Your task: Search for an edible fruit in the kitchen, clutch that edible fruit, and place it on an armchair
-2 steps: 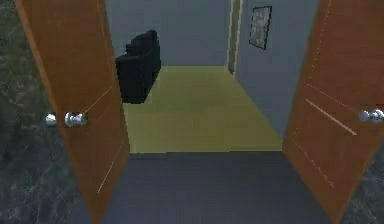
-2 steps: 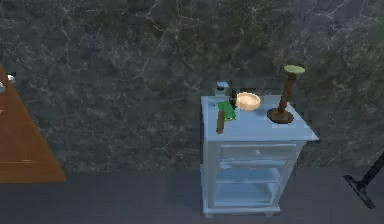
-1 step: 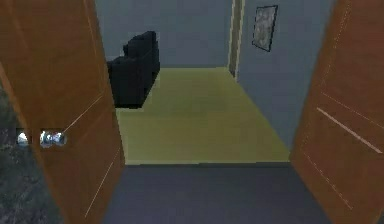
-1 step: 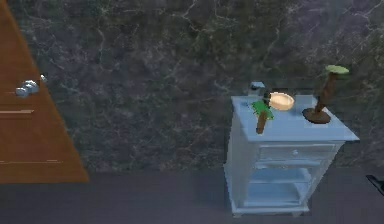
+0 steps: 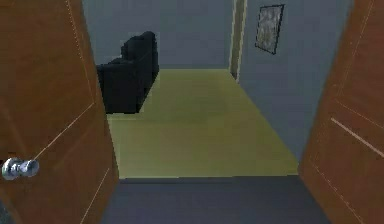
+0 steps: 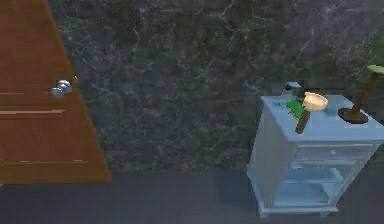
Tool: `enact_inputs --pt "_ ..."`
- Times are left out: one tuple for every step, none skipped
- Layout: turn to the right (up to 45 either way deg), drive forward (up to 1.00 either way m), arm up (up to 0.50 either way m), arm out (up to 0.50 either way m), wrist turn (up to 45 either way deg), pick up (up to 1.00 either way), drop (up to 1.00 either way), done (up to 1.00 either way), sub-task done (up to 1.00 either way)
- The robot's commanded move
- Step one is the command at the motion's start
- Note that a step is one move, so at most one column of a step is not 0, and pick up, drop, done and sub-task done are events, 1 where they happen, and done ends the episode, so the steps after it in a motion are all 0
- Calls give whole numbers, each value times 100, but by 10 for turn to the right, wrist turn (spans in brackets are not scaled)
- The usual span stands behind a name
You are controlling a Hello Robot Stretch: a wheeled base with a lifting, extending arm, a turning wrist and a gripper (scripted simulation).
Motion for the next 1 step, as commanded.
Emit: enact_inputs --pt "450 0 0 0 0 0 0 0 0"
